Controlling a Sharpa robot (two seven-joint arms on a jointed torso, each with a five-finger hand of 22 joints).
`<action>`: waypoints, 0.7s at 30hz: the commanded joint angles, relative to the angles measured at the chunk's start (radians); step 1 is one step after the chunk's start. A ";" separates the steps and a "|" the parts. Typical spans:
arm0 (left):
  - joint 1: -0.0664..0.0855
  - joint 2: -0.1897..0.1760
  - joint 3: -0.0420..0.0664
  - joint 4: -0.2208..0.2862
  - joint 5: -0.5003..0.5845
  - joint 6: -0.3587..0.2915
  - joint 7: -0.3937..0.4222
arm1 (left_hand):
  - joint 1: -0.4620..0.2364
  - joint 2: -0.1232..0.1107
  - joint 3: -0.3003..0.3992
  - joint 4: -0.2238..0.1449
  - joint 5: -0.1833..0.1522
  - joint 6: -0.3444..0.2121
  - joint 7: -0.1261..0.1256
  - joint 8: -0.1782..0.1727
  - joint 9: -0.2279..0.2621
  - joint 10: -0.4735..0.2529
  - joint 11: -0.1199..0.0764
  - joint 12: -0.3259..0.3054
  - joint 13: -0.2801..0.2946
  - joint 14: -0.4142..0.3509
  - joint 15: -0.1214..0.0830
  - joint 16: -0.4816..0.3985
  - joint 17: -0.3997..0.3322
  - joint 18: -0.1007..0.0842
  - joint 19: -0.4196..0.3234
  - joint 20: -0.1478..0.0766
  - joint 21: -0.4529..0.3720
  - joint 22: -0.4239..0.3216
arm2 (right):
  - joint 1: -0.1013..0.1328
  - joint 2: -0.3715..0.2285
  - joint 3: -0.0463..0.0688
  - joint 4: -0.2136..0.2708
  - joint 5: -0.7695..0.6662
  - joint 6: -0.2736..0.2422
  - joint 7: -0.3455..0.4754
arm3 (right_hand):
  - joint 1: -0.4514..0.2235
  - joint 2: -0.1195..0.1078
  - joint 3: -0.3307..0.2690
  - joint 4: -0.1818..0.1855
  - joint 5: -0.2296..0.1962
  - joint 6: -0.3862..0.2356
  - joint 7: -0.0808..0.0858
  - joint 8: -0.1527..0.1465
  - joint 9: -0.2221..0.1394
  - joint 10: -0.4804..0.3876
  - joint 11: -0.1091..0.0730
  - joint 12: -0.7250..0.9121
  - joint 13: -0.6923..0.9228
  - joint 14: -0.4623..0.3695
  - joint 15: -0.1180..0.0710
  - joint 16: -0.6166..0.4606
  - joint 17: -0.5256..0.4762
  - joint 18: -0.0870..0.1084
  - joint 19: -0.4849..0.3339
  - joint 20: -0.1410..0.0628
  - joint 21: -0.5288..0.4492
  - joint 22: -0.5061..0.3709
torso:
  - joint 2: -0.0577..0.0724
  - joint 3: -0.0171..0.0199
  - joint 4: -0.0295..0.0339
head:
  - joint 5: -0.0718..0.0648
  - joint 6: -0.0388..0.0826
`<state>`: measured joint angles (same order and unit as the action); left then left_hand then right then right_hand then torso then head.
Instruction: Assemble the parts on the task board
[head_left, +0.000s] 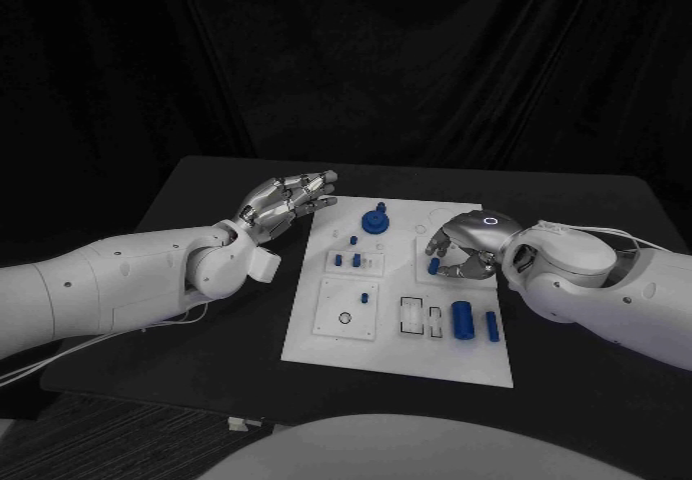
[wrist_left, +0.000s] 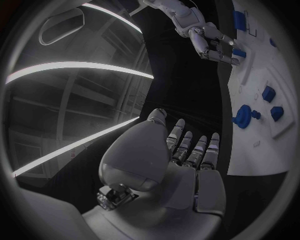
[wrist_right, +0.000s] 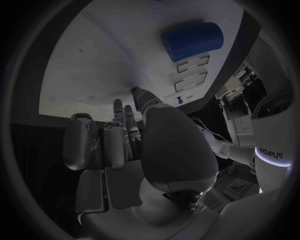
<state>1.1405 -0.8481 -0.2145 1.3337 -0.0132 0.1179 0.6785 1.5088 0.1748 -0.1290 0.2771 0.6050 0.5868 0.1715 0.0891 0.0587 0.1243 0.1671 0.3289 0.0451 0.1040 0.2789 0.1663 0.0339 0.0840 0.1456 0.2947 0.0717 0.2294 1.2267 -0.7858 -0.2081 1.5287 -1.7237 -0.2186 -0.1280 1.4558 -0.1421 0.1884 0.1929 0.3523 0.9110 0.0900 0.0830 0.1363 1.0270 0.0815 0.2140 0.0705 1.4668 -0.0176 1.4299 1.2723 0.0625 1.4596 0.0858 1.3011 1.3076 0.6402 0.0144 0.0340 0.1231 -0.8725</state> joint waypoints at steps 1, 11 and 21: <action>-0.002 0.001 0.001 0.001 0.006 0.014 0.045 | 0.013 0.000 0.007 0.000 0.006 0.013 0.024 0.005 0.002 0.007 0.009 0.010 0.002 0.000 0.004 0.005 0.000 -0.010 -0.005 -0.001 -0.005 -0.001 | -0.003 0.005 0.001 -0.004 0.002 -0.022 0.017 | 0.011 0.002 0.012 0.000 0.007 0.000 0.005 -0.002 0.000 0.013 -0.001 -0.003 0.000 0.050 -0.002 0.004 0.000 -0.003 0.019 -0.001 -0.003 0.185 | 0.000 0.0001 -0.0001 | -0.001 0.000; -0.004 0.004 0.001 -0.001 0.006 0.018 0.041 | 0.014 -0.001 0.010 0.000 0.006 0.018 0.027 0.007 0.002 0.013 0.013 0.017 0.003 -0.001 0.004 0.006 0.000 -0.009 -0.005 -0.001 -0.005 -0.002 | -0.010 0.019 0.001 -0.014 0.015 -0.015 0.036 | 0.002 -0.015 0.039 -0.003 -0.017 0.036 0.011 0.023 0.016 0.050 -0.009 0.001 0.006 0.049 -0.007 0.006 0.001 -0.003 0.018 -0.004 -0.003 0.185 | 0.000 0.0001 0.0000 | 0.000 0.000; -0.005 0.005 0.001 -0.003 0.006 0.020 0.038 | 0.015 -0.001 0.011 0.000 0.007 0.020 0.028 0.008 0.003 0.014 0.014 0.019 0.003 0.000 0.003 0.006 0.000 -0.009 -0.005 -0.001 -0.005 -0.002 | -0.015 0.027 0.001 -0.019 0.020 0.006 0.054 | 0.004 -0.019 0.050 -0.010 -0.031 0.047 0.003 0.035 0.025 0.059 -0.015 0.006 0.012 0.049 -0.017 0.006 0.001 -0.002 0.017 -0.012 -0.004 0.184 | 0.000 0.0001 -0.0001 | 0.000 0.000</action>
<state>1.1369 -0.8450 -0.2145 1.3299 -0.0132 0.1234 0.6785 1.5166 0.1749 -0.1235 0.2771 0.6090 0.6009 0.1719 0.0930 0.0599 0.1357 0.1789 0.3438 0.0476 0.1040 0.2789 0.1663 0.0339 0.0840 0.1456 0.2947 0.0717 0.2279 1.2136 -0.7594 -0.2080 1.5104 -1.7070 -0.2214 -0.0914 1.4582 -0.1556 0.2334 0.1808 0.3234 0.9521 0.0915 0.1127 0.1605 1.0770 0.0654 0.2140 0.0813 1.4664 -0.0254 1.4297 1.2737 0.0626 1.4669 0.0785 1.3011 1.3074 0.6400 0.0144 0.0339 0.1239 -0.8725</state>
